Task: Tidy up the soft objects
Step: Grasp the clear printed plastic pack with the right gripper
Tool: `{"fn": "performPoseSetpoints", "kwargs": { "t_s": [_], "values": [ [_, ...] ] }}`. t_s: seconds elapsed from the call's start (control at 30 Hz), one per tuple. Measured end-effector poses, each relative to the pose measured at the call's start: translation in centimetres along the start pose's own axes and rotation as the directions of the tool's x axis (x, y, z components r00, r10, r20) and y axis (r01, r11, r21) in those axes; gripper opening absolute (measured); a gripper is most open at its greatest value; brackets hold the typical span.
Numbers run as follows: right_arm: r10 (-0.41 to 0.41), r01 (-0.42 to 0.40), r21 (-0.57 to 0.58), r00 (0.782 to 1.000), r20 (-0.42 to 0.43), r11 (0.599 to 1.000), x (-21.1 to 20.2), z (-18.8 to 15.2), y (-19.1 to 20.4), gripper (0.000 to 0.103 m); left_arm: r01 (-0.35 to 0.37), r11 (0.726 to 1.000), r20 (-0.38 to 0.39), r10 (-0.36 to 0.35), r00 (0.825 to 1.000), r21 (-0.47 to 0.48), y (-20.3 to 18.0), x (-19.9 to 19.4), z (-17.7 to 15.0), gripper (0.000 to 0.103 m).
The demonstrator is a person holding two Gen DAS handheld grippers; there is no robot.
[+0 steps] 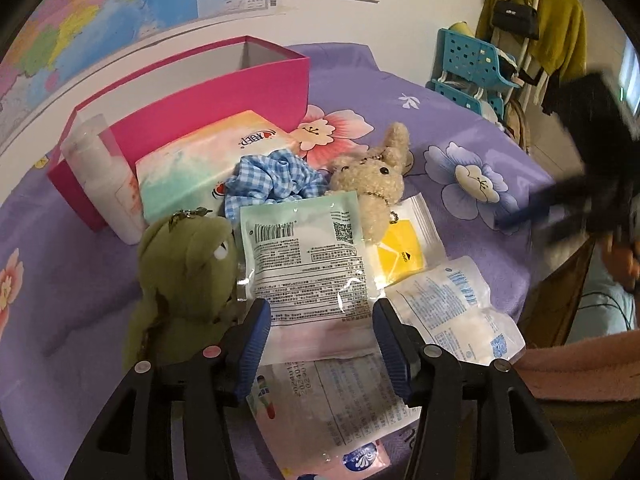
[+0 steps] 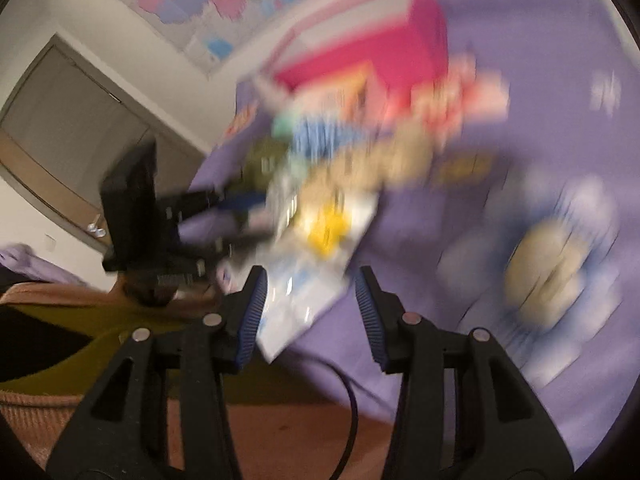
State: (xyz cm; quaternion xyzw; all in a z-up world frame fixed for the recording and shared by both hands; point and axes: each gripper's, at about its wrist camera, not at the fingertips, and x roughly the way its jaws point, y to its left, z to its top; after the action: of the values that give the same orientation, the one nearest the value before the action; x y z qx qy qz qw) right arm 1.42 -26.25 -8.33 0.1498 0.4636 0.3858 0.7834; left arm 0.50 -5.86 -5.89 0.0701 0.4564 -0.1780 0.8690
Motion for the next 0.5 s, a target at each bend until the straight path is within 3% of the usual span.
{"fn": "performPoseSetpoints", "kwargs": {
  "t_s": [0.1,0.23,0.27,0.3,0.37,0.5],
  "values": [
    [0.081,-0.077,0.093,0.996,-0.04,0.993,2.2,-1.5,-1.2,0.05,0.005,1.0,0.001,-0.005,1.0,-0.013,0.0,0.2,-0.1,0.055],
    [0.14,-0.137,0.133,0.99,-0.011,0.982,4.0,-2.1,-1.4,0.05,0.013,0.999,0.0,-0.014,1.0,-0.037,0.2,0.0,-0.1,0.055],
    [0.148,-0.146,0.133,0.989,-0.007,0.98,4.2,-2.1,-1.3,0.034,0.019,0.999,-0.001,-0.019,1.0,-0.045,0.3,-0.1,-0.1,0.055],
    [0.156,-0.155,0.125,0.988,-0.003,0.98,4.4,-2.0,-1.1,0.03,0.025,0.998,0.0,-0.025,1.0,-0.057,0.5,-0.3,-0.2,0.055],
    [0.125,-0.126,0.096,0.992,0.012,0.987,4.1,-1.9,-0.5,0.025,0.044,0.996,-0.003,-0.045,0.999,-0.079,0.9,-0.6,-0.4,0.055],
    [0.042,-0.043,0.006,0.997,0.058,0.999,3.0,-1.4,1.1,0.021,0.153,0.978,0.001,-0.155,0.988,-0.139,2.0,-1.4,-1.0,0.055]
  ]
}}
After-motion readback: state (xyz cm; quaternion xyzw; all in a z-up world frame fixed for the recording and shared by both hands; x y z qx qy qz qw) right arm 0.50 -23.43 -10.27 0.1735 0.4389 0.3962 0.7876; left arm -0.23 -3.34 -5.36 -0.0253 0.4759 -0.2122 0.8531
